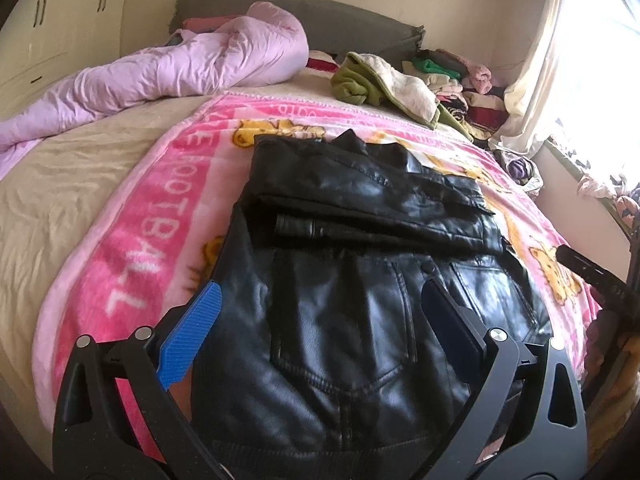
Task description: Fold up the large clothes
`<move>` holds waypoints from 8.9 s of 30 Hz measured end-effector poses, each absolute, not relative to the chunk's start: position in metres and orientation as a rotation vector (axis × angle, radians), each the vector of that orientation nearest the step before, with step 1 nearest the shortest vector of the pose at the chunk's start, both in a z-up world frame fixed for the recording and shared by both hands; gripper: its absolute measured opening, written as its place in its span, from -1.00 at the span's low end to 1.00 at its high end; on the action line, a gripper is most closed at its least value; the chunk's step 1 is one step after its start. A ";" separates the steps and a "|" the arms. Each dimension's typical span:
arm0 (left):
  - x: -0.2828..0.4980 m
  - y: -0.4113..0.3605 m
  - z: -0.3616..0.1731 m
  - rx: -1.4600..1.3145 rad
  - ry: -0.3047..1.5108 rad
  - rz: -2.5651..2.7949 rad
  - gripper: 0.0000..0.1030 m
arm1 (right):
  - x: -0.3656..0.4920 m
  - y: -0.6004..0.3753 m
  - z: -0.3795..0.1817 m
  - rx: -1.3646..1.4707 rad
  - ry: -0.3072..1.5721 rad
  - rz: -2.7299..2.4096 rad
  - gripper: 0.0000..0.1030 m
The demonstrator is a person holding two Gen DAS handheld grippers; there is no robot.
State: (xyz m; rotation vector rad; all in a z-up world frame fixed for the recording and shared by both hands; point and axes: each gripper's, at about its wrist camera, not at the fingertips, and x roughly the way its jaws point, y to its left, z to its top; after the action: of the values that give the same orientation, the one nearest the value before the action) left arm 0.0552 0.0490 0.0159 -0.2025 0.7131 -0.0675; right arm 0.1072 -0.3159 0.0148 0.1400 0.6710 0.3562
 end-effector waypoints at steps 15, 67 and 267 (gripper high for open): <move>0.032 0.067 -0.001 -0.221 0.771 -0.010 0.82 | 0.082 -0.330 0.007 0.099 0.695 0.359 0.90; 0.041 0.100 -0.062 -0.240 1.121 -0.279 -0.44 | 0.040 -0.396 -0.080 0.192 1.017 0.472 -0.32; 0.199 0.075 -0.038 -0.361 0.918 -0.104 -0.18 | 0.242 -0.448 -0.067 0.394 0.916 0.296 -0.54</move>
State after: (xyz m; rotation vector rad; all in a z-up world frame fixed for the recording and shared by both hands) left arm 0.1994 0.0750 -0.0382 -0.3612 0.9183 -0.1041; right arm 0.2422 -0.4479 -0.0666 0.3937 0.9164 0.2956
